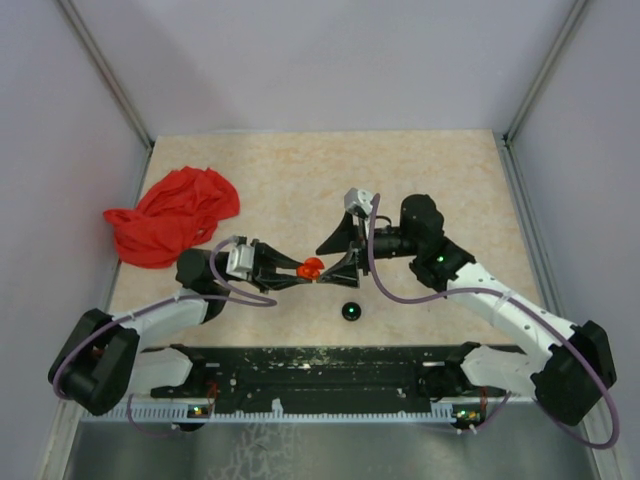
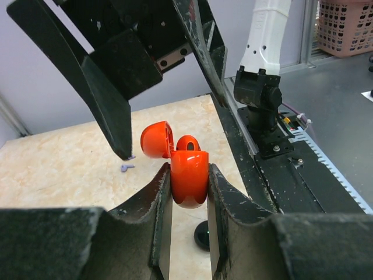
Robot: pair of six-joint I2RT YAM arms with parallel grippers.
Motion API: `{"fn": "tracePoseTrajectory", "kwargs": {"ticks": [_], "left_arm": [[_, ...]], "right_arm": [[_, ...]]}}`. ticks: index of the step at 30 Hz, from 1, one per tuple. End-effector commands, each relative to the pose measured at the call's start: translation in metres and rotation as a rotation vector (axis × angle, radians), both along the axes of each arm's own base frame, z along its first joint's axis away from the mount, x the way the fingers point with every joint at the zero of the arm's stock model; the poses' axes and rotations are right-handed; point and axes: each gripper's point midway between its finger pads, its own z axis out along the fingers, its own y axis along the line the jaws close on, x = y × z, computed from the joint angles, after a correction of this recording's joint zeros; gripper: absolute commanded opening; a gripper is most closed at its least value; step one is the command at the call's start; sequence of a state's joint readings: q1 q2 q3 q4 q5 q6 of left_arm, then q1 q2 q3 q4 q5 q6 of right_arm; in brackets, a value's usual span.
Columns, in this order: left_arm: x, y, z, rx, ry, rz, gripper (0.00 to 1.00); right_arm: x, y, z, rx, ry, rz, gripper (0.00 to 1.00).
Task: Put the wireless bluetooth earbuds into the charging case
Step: Close the charging case.
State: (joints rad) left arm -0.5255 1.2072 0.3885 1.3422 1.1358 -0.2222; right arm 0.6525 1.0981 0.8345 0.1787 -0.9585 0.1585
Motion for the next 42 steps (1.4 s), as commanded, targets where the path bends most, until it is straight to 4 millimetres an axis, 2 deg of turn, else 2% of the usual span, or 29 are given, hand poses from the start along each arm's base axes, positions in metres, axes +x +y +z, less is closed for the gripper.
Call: {"fn": "tracePoseTrajectory", "kwargs": {"ticks": [1,4,14,21,26,29,38,42], "left_arm": [[-0.004,0.001,0.014,-0.022,-0.056,-0.025,0.01],[-0.001,0.001,0.013,-0.020,-0.051,-0.014,0.01],[0.017,0.000,0.011,-0.010,-0.042,0.085,0.01],[0.027,0.001,0.010,-0.002,-0.038,0.137,0.01],[0.023,0.002,0.009,0.004,-0.061,0.123,0.01],[0.022,0.001,0.008,0.015,-0.059,0.112,0.01],[0.018,-0.003,0.010,0.015,0.004,0.053,0.01],[0.016,-0.004,0.008,0.027,0.036,0.022,0.01]], "right_arm": [[-0.016,0.011,0.025,0.051,-0.080,0.112,0.70],[-0.019,0.014,0.022,0.033,-0.071,0.136,0.69],[-0.036,0.002,0.026,0.018,-0.095,0.179,0.66],[-0.039,0.000,0.024,0.010,-0.094,0.182,0.63],[-0.014,-0.001,0.025,-0.007,-0.137,0.009,0.64],[0.003,-0.001,0.019,-0.036,-0.153,-0.074,0.64],[0.001,0.018,-0.007,-0.082,-0.141,-0.011,0.63],[0.003,0.021,-0.010,-0.076,-0.141,-0.014,0.59]]}}
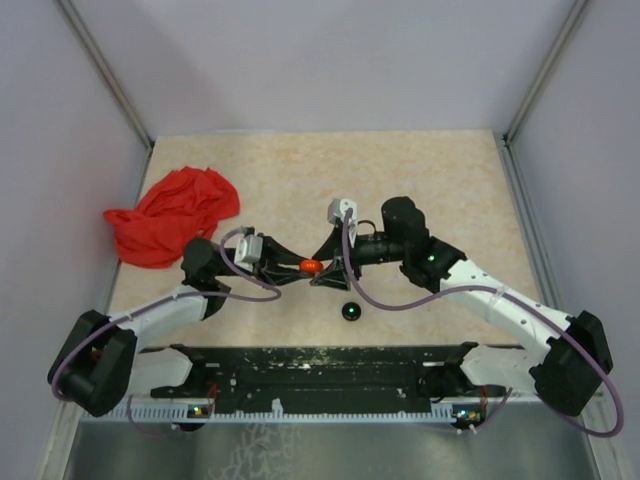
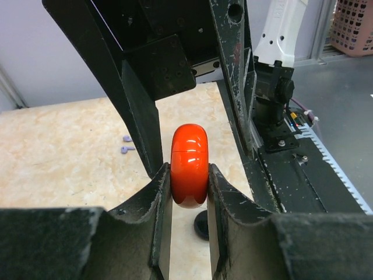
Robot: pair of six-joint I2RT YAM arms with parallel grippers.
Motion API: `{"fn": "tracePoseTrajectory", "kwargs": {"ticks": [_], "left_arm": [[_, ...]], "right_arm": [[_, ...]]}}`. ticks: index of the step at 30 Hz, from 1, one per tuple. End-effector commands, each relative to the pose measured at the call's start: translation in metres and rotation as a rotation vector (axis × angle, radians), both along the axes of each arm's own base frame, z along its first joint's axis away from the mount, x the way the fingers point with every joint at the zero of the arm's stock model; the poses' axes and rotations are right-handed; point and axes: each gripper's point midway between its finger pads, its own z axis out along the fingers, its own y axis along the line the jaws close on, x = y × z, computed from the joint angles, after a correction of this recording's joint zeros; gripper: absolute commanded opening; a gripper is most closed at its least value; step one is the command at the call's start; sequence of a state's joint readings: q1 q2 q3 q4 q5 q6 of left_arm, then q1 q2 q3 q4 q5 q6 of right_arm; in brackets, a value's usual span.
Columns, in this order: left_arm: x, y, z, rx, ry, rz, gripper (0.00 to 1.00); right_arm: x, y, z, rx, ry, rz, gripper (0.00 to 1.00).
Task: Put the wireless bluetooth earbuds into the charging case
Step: Close the charging case, then place the charging case at the center of the board.
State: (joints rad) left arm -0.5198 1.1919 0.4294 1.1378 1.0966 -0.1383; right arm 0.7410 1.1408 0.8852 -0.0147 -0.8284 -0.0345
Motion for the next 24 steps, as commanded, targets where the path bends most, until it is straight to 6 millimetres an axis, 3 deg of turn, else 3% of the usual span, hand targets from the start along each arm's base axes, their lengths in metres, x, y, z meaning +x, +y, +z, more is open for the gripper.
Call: {"fn": "tracePoseTrajectory", "kwargs": {"ticks": [1,11,15,20,24], "left_arm": [[-0.002,-0.001,0.016,-0.020,-0.013,-0.041,0.01],[-0.001,-0.002,0.013,0.002,-0.001,-0.048,0.04],[0.003,-0.003,0.010,0.024,-0.005,-0.030,0.11],[0.018,-0.003,0.004,0.058,0.012,0.052,0.21],[0.035,-0.002,0.004,0.068,0.048,0.144,0.37]], "right_arm": [[0.004,0.008,0.020,0.055,-0.080,0.007,0.58],[0.007,0.006,0.013,0.032,-0.087,-0.008,0.30],[0.006,0.004,0.013,0.032,-0.087,-0.012,0.18],[0.009,0.002,0.014,0.022,-0.079,-0.044,0.15],[0.023,-0.005,0.011,0.014,-0.058,-0.126,0.15]]}}
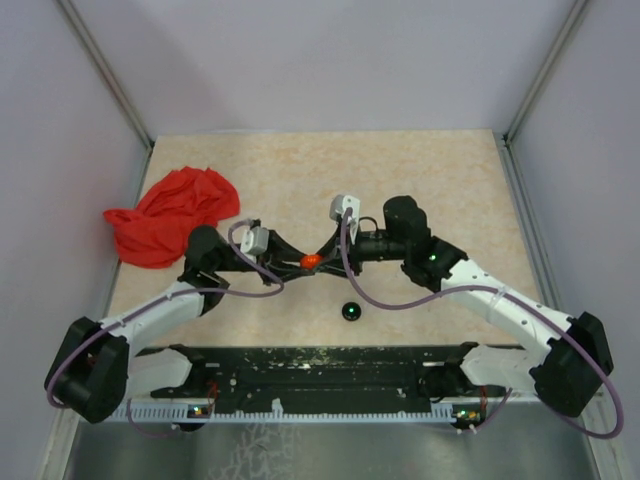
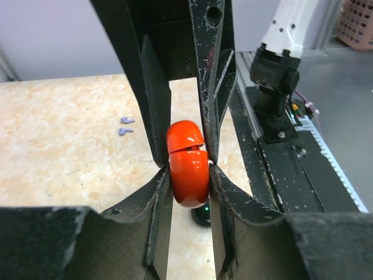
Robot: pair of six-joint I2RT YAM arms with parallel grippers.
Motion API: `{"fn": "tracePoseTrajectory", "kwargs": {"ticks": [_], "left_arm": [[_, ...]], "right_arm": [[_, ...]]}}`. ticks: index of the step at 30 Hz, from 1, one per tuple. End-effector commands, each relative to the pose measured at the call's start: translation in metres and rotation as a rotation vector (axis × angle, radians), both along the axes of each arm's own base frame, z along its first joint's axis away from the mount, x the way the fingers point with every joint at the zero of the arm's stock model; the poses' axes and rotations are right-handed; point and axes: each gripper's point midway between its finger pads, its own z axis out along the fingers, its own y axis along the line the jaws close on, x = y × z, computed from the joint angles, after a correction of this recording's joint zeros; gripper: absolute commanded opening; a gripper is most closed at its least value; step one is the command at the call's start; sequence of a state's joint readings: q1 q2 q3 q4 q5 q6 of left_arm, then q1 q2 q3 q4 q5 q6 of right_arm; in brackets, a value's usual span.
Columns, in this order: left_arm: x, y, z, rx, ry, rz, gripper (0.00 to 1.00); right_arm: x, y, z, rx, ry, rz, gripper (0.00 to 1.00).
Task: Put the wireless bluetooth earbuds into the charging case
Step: Place the charging case at the center of the board.
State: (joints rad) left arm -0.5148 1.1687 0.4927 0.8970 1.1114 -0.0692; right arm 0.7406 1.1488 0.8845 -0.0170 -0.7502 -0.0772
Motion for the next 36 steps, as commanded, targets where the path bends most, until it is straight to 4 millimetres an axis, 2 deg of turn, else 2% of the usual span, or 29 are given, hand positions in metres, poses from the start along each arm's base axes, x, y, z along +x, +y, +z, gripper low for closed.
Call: {"fn": "tracePoseTrajectory", "kwargs": {"ticks": [1,5,7,11,12,17,22,26,29,32,36], "left_arm": [[0.032,-0.001,0.009,0.006,-0.004,0.160,0.40],[0.045,-0.001,0.006,0.037,0.038,0.216,0.55],[0.054,0.000,0.003,0.062,0.052,0.258,0.58],[0.074,0.004,-0.007,0.115,0.089,0.360,0.60],[0.080,0.006,-0.013,0.140,0.113,0.391,0.64],[0.112,0.020,-0.026,0.220,0.169,0.581,0.68],[0.146,0.045,-0.041,0.298,0.261,0.823,0.68],[0.170,0.070,-0.048,0.373,0.342,1.027,0.69],[0.177,0.085,-0.054,0.414,0.372,1.130,0.71],[0.179,0.098,-0.057,0.434,0.400,1.205,0.84],[0.175,0.117,-0.069,0.475,0.456,1.272,0.87]], "right_arm": [[0.011,-0.007,0.017,0.043,0.002,-0.077,0.15],[0.039,-0.018,0.012,0.047,0.069,-0.210,0.15],[0.051,-0.021,0.005,0.021,0.101,-0.273,0.15],[0.065,-0.025,-0.021,-0.059,0.175,-0.359,0.15],[0.068,-0.027,-0.028,-0.073,0.198,-0.382,0.15],[0.082,-0.036,-0.073,-0.168,0.352,-0.500,0.15],[0.087,-0.042,-0.126,-0.274,0.515,-0.590,0.15],[0.087,-0.043,-0.158,-0.318,0.623,-0.624,0.14],[0.086,-0.047,-0.180,-0.354,0.679,-0.659,0.14],[0.083,-0.055,-0.201,-0.396,0.735,-0.689,0.15],[0.082,-0.067,-0.220,-0.436,0.762,-0.739,0.16]]}}
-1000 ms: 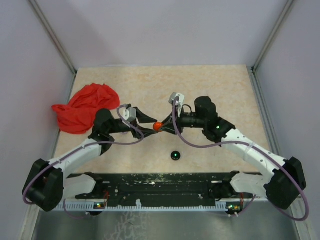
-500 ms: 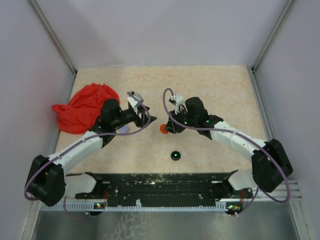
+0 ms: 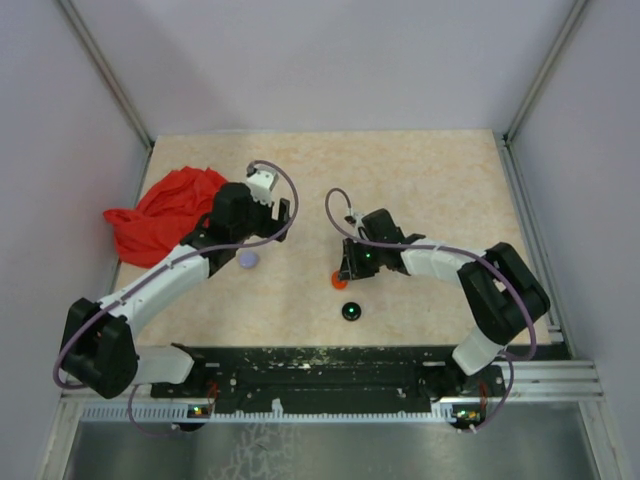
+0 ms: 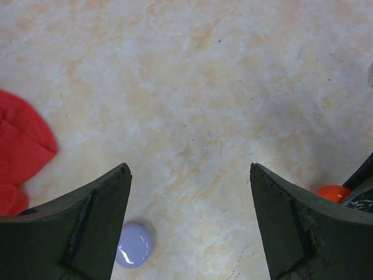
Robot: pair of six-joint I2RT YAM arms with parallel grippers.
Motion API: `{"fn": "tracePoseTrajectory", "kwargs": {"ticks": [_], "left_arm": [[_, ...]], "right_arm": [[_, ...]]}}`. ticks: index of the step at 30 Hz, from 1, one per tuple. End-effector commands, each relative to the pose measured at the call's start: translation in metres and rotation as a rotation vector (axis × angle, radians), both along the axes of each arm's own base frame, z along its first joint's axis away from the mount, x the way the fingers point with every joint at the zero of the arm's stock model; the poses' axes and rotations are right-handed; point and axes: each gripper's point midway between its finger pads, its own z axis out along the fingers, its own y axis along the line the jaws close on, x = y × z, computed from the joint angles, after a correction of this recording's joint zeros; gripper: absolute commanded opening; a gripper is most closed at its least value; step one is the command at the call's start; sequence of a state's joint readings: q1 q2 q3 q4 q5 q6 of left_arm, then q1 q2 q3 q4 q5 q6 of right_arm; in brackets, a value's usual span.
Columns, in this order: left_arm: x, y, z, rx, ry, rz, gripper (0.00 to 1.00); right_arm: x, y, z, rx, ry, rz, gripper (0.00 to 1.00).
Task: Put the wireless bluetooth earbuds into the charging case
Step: Place the charging case at the center of the board, then pick up the charging case at the center of the board.
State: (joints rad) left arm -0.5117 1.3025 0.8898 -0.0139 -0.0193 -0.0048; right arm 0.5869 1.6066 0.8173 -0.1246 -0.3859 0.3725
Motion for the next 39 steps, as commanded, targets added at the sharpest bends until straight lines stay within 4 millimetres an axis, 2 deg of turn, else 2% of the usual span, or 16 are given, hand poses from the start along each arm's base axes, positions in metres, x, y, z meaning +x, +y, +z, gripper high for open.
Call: {"fn": "tracePoseTrajectory", "kwargs": {"ticks": [1,3,7,11,15,21,27,33,39], "left_arm": [[-0.003,0.035,-0.017,0.045,0.094,0.162,0.91],[-0.007,0.047,-0.028,0.049,0.141,0.206,0.98],[-0.017,0.069,-0.048,0.063,0.213,0.264,1.00],[-0.025,0.089,-0.071,0.020,0.313,0.339,0.98],[-0.034,0.097,-0.098,-0.056,0.418,0.393,0.96],[-0.022,0.094,-0.111,-0.119,0.481,0.376,0.92],[-0.014,0.084,-0.127,-0.151,0.590,0.302,0.89],[-0.026,0.069,-0.143,-0.190,0.719,0.236,0.85],[-0.045,0.049,-0.144,-0.270,0.806,0.176,0.80]], "right_arm": [[0.010,-0.010,-0.010,-0.031,-0.004,-0.073,0.18],[0.010,-0.014,-0.013,-0.048,-0.006,-0.077,0.22],[0.011,-0.020,-0.009,-0.059,-0.053,-0.079,0.33],[0.015,-0.025,0.012,-0.037,-0.147,-0.098,0.48],[0.019,-0.035,0.033,-0.036,-0.251,-0.124,0.60],[0.019,-0.043,0.060,-0.012,-0.357,-0.132,0.65],[0.016,-0.045,0.065,0.000,-0.385,-0.128,0.66],[0.016,-0.044,0.065,0.004,-0.388,-0.117,0.66],[0.016,-0.042,0.067,0.009,-0.393,-0.109,0.66]]}}
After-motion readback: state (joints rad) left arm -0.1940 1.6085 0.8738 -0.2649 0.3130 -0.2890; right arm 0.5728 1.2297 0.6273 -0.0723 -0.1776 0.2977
